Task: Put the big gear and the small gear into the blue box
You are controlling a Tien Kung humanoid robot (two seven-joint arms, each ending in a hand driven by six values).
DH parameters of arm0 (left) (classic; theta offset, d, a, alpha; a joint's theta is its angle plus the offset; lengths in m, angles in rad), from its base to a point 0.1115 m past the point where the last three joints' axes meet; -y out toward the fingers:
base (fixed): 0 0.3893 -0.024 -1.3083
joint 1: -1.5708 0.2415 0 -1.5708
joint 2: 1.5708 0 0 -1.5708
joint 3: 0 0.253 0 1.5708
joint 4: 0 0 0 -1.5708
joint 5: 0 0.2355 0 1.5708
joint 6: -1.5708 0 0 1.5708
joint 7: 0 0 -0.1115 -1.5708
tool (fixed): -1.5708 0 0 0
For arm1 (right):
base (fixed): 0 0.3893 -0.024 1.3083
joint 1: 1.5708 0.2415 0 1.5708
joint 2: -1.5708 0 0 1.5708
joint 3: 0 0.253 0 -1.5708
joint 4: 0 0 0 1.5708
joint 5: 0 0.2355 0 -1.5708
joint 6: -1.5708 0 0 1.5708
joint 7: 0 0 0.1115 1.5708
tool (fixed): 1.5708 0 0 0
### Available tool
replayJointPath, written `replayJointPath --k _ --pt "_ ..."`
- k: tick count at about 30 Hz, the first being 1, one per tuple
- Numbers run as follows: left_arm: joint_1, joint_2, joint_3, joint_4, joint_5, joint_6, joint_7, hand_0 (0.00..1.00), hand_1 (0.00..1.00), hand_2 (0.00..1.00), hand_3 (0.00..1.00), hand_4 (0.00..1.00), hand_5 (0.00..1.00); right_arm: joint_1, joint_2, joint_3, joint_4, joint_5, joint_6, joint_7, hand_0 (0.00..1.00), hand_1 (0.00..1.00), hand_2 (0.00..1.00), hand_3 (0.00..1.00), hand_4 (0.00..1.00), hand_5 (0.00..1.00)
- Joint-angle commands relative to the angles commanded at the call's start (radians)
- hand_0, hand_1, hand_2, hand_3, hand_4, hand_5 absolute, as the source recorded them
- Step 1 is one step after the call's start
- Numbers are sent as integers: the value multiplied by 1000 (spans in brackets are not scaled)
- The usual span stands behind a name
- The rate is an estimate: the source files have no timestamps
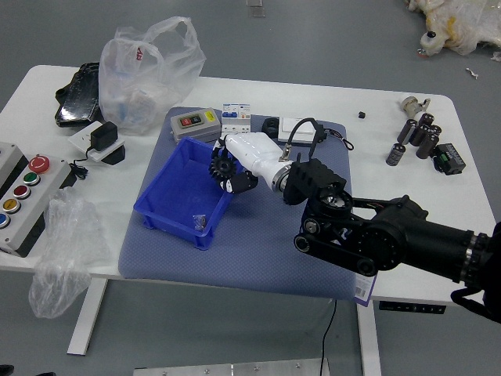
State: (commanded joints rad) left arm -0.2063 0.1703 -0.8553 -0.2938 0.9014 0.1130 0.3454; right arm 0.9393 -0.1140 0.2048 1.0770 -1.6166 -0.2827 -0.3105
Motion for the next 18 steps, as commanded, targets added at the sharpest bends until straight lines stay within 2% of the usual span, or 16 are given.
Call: replayJointPath --k 9,11,12,17,18 --pt "-1 -3 48 9 -41 -9 -41 664 572 596 749 743 524 -1 2 9 6 -11 -3 3 548 640 590 694 526 179" --pt "-1 -3 50 10 -43 -11 -45 664 572 596 749 743 524 -1 3 9 8 -11 -6 7 548 640 590 694 526 179" --pt "-1 -3 49 10 -43 -11 -46 664 572 594 745 742 532 -2 4 9 9 -12 -8 9 541 644 585 711 565 170" --pt "0 -1 37 9 -39 -8 -52 664 572 594 745 742 532 -2 6 12 6 -31 -4 14 541 644 585 711 565 170" --pt "0 0 34 9 -38 -5 -54 663 570 590 757 749 685 -2 7 13 3 -40 2 12 641 823 853 954 826 292"
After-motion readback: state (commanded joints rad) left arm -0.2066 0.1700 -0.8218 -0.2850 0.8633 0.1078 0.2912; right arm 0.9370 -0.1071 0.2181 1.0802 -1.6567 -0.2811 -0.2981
